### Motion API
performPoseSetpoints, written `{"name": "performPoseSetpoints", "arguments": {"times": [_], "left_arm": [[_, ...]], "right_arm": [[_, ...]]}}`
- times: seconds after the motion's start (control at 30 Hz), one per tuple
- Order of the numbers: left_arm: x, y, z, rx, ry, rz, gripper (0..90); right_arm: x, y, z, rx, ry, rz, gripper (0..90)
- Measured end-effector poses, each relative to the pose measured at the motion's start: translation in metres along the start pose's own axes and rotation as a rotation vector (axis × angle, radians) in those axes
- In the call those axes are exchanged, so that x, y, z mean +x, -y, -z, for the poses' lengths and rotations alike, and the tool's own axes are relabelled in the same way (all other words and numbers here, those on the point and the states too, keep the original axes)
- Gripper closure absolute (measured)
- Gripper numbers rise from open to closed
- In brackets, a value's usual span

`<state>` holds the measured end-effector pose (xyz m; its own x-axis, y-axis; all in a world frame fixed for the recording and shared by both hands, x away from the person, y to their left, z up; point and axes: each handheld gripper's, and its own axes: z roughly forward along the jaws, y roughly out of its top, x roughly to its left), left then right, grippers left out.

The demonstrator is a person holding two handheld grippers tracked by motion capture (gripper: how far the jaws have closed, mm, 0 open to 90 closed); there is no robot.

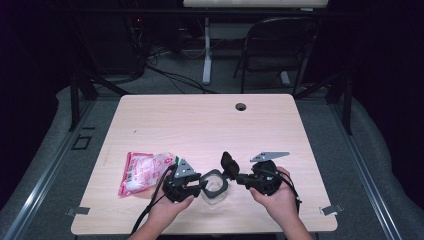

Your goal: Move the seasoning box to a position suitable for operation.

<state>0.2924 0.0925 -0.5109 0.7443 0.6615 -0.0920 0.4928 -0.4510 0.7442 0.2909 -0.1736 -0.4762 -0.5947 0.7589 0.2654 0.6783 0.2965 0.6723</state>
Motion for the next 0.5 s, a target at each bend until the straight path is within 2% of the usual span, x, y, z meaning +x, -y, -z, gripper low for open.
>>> {"name": "performPoseSetpoints", "arguments": {"times": [0.27, 0.37, 0.4, 0.43, 0.5], "left_arm": [[0.0, 0.001, 0.0, -0.002, 0.01, 0.01, 60.0], [-0.001, 0.002, 0.0, -0.008, 0.016, 0.017, 59.2], [-0.002, 0.002, 0.0, -0.007, 0.001, 0.018, 58.8], [-0.001, 0.002, 0.001, -0.005, 0.018, 0.019, 58.5], [-0.002, 0.003, 0.001, -0.008, 0.018, 0.024, 57.8]], "right_arm": [[-0.01, -0.012, -0.011, -0.007, -0.02, -0.039, 85.1], [-0.011, -0.016, -0.014, -0.013, -0.012, -0.033, 85.1], [-0.011, -0.018, -0.015, -0.008, -0.013, -0.035, 85.1], [-0.011, -0.019, -0.017, -0.011, -0.009, -0.039, 85.1], [-0.012, -0.022, -0.02, -0.016, -0.009, -0.042, 85.1]]}}
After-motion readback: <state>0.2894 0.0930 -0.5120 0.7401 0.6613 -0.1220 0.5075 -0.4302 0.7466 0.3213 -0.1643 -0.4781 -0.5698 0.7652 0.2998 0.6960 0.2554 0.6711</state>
